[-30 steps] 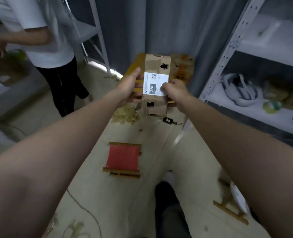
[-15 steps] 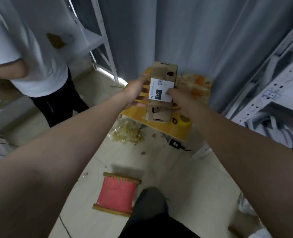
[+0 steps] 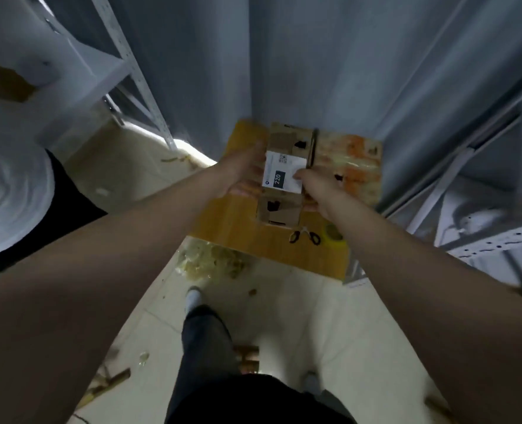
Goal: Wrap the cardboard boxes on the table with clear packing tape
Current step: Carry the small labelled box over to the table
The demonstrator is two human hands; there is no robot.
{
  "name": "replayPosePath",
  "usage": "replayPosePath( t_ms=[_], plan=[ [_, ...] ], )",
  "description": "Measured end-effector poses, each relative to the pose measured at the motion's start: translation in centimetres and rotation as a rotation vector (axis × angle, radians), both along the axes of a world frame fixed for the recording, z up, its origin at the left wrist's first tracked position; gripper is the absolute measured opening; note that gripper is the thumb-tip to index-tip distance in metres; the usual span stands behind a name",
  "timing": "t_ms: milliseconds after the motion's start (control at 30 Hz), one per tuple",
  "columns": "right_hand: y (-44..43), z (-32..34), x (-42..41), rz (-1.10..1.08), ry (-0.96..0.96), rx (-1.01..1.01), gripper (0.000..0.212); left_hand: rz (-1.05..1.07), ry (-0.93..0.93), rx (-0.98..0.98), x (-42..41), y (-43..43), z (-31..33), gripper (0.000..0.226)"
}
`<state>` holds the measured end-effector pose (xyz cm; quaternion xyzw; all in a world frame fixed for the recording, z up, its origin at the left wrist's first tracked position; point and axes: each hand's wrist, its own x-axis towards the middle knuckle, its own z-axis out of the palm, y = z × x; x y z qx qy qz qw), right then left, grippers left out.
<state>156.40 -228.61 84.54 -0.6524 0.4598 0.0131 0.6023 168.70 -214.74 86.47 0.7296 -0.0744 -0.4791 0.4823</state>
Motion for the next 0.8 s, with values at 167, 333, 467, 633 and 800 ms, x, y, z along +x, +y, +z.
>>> replayPosePath(
  t_ms=[167,333,467,633,800],
  plan=[
    [1.5,-10.2,6.9,-0.13,0.164,0.152,0.029,-0.144,0.15,0.07,7.4,-0.1,-10.6,0.052],
    [1.7,-18.8,10.1,-0.149,0.225,0.185,0.02,-0.158,0.268,0.155,11.0,-0.7,-20.0,0.043],
    [1.0,-26.9,11.5,-0.184,0.226,0.16,0.031,-0.152,0.208,0.245,12.9,-1.8,-28.2,0.044],
    [-0.5,-36.0,11.9,-0.174,0.172,0.077,0.052,-0.239,-0.021,0.301,14.2,-3.5,-37.4,0.051],
    [-2.4,-40.6,11.1,-0.125,-0.011,-0.123,0.038,-0.499,-0.122,0.286,16.0,-4.9,-40.3,0.052]
  ],
)
